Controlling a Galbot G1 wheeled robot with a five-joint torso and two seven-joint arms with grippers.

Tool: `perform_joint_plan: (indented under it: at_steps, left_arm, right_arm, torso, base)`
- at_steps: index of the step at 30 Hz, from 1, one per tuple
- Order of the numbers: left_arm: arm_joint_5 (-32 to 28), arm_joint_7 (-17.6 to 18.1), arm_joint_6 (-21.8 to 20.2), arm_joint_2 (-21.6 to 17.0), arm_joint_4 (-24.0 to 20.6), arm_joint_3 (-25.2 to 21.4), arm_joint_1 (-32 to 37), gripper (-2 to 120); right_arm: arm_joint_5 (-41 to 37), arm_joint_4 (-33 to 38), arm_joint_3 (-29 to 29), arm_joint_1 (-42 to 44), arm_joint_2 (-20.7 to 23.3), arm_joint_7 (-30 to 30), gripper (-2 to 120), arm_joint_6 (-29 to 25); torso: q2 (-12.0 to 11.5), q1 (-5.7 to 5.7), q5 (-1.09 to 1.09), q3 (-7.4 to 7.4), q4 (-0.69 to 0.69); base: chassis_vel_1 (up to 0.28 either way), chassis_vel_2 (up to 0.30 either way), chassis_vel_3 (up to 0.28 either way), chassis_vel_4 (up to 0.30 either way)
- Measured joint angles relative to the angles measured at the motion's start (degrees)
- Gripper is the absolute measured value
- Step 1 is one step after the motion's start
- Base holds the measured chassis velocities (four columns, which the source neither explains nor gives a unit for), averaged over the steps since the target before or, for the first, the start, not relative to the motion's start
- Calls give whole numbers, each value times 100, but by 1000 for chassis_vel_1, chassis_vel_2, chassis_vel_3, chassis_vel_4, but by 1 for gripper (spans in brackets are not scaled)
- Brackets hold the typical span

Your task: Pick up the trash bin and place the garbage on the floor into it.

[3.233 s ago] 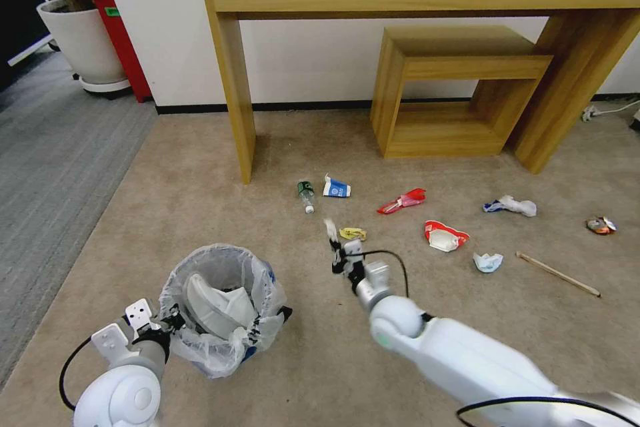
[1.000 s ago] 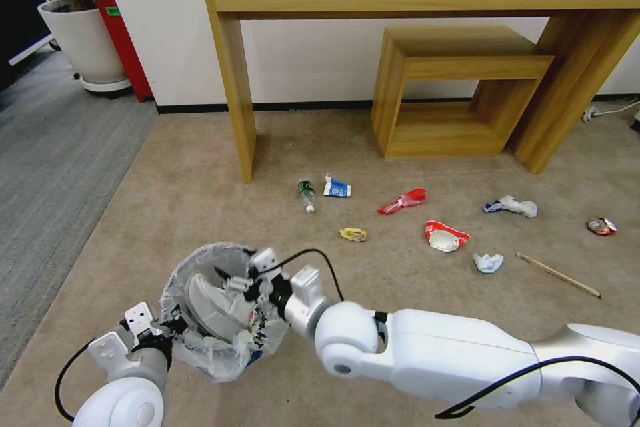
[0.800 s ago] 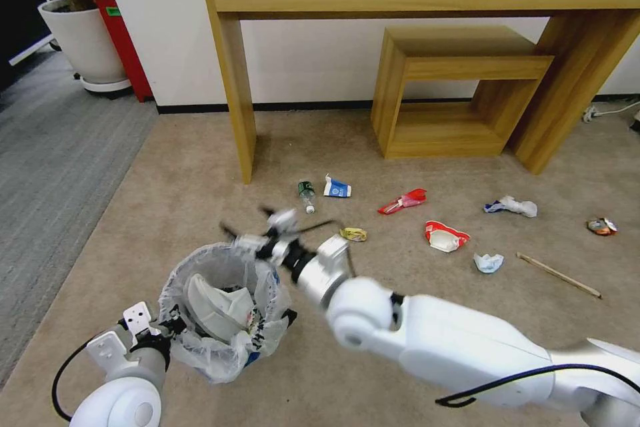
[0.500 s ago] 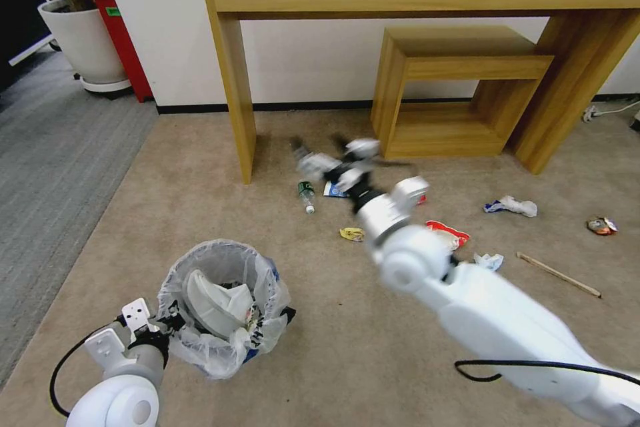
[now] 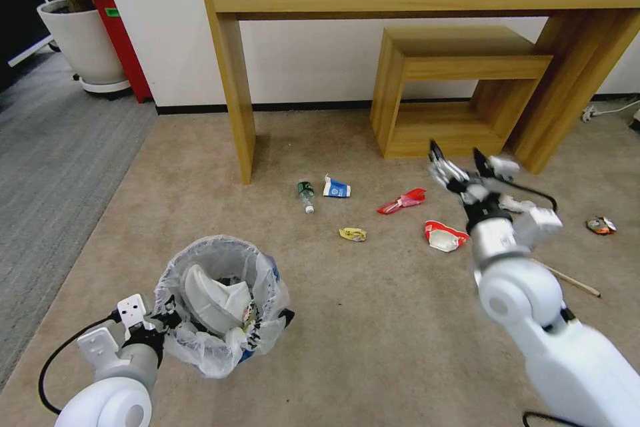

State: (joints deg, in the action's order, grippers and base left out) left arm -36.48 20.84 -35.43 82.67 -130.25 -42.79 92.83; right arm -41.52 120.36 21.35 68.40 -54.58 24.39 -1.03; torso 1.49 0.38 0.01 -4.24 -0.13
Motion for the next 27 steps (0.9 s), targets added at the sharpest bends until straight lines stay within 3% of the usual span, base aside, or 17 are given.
perform_joint_plan:
  at_steps: [19,27]
  left_arm:
    - [-285,57,-38,-247,-19,115,-21,0]
    - [-248,11,-7,-211,6,119,-5,0]
  right_arm:
    - [1060,-29,502,1191,-427,7,100,-182]
    - [1145,-48,474,1220,-476,-1,100,-173]
  torso:
    - [0,0,-1,-1,0]
    - [0,0,-1,0,1]
  base:
    - [0,0,0,0]
    - [0,0,0,0]
